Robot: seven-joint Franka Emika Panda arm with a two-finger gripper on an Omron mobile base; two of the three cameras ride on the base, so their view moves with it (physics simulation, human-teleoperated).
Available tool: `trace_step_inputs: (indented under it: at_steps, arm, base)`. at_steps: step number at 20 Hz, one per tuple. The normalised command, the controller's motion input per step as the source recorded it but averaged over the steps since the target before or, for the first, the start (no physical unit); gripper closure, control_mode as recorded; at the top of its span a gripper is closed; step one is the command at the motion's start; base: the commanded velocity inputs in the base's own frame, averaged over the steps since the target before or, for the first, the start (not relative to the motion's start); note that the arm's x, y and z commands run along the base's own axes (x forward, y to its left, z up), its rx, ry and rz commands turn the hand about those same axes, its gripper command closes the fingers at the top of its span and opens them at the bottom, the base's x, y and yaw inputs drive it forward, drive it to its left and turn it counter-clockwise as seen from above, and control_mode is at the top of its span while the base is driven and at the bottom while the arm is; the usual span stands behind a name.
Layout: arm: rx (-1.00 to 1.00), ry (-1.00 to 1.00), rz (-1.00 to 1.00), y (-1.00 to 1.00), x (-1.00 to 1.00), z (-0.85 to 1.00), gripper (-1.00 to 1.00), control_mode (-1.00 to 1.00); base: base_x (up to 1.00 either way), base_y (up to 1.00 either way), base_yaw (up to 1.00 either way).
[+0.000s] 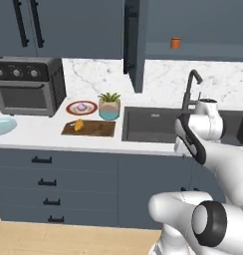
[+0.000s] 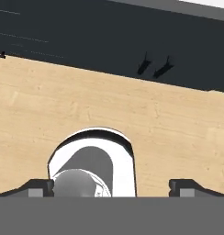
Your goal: From the different types of pastries on the counter, select a croissant and place it on the cutting board. Then retrieve a jar of jam from the cabinet and place it alongside the croissant on the cutting board.
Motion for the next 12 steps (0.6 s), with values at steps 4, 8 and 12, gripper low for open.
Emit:
trace_step_inputs:
  at_steps: [4, 8, 12]
  arm:
    - [0.0, 0.0, 0.0, 0.0, 0.0, 0.0, -1.0, 1.0]
    - [0.0, 0.0, 0.0, 0.0, 0.0, 0.0, -1.0, 1.0]
    - [0.0, 0.0, 0.0, 0.0, 0.0, 0.0, -1.0, 1.0]
  base:
    - [0.27, -1.0, 0.32]
    - [0.59, -0.69, 0.05]
    - [0.93, -0.45, 0.0]
